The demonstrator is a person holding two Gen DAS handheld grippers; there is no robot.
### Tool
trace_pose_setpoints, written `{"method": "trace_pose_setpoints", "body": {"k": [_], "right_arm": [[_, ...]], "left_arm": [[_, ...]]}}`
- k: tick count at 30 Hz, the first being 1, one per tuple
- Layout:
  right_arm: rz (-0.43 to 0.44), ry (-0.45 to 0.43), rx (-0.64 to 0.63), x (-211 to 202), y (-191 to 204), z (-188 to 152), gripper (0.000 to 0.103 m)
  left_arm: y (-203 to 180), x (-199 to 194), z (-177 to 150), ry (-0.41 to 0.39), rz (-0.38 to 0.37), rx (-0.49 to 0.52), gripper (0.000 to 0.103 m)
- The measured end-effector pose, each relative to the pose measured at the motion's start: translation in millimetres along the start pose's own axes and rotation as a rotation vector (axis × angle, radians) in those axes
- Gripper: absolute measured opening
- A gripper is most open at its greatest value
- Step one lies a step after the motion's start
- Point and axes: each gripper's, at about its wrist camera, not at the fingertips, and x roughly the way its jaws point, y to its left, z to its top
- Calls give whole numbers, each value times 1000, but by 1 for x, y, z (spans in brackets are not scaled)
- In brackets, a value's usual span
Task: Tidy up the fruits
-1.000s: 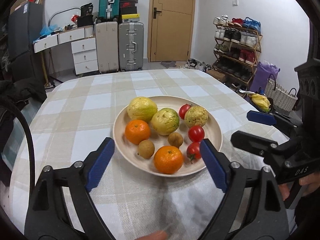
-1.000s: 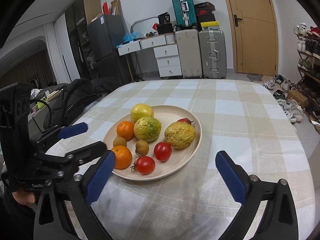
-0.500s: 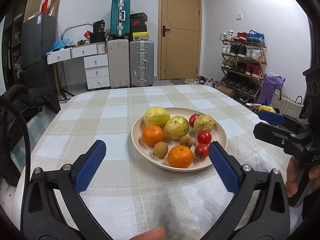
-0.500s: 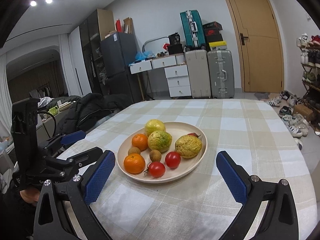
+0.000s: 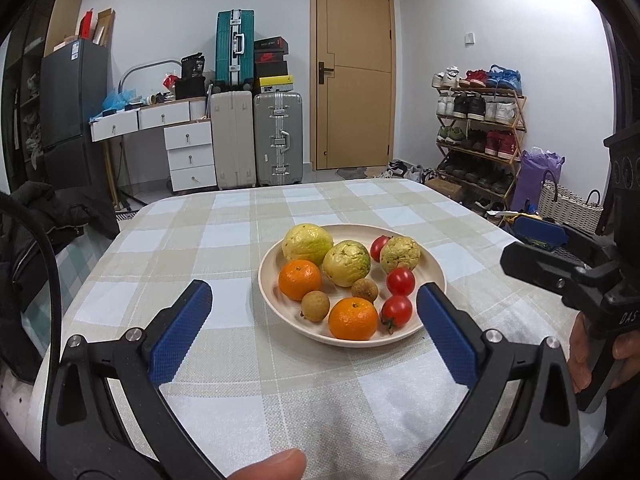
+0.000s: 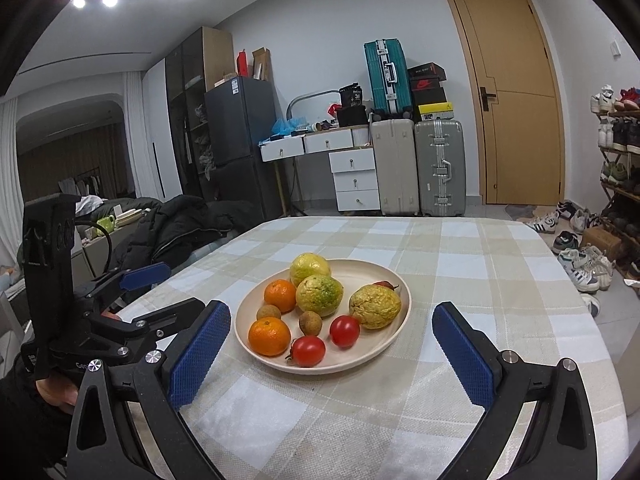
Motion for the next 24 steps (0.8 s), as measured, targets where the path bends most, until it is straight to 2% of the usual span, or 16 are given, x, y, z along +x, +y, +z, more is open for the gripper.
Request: {"method": "trace_pose_setpoints", "body": {"k": [24], "right_arm": [[2, -2, -11, 0, 1, 0, 103]], "left_arm": [[3, 6, 0, 14, -8, -8, 102]]}}
